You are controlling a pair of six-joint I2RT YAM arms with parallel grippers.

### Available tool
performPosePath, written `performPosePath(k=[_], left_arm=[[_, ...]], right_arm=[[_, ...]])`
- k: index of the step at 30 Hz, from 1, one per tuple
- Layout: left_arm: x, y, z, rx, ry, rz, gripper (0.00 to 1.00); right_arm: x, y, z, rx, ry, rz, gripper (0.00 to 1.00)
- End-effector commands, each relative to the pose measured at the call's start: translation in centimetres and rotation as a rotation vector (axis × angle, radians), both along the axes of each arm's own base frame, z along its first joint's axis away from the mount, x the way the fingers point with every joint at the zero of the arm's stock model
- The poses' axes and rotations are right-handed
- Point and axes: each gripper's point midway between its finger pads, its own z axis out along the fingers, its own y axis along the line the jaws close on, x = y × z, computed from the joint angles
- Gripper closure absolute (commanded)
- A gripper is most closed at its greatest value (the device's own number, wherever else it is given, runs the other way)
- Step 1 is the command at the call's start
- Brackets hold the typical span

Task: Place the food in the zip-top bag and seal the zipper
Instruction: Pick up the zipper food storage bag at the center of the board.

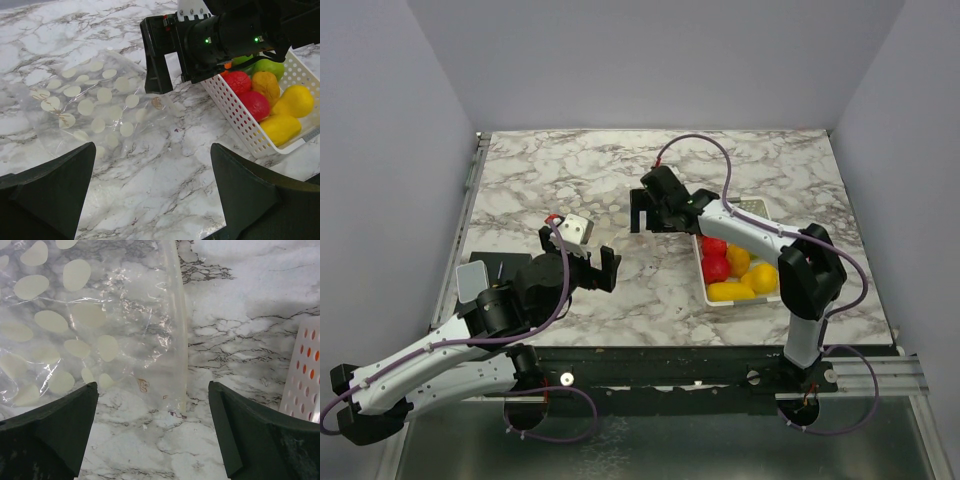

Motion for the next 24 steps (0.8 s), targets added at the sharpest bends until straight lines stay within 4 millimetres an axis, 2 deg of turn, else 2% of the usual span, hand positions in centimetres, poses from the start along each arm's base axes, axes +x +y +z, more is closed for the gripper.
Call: performPosePath(k=[1, 11, 24], left_arm=[[0.1, 0.6, -0.3, 0.013, -0.005, 0.024, 0.01], [0.2, 0.6, -0.4, 0.019, -0.003, 0.027, 0.01], [0.2, 0.6, -0.5, 0.023, -0.001, 0.027, 0.01]], right_arm=[[1.0, 1.2, -0.4, 0.058, 0.018, -0.011, 0.02], [1.1, 1.6, -2.7, 0.106, 0.075, 0.0, 0.08], [1.3, 1.3, -5.3, 0.121, 0.127, -0.016, 0.16]])
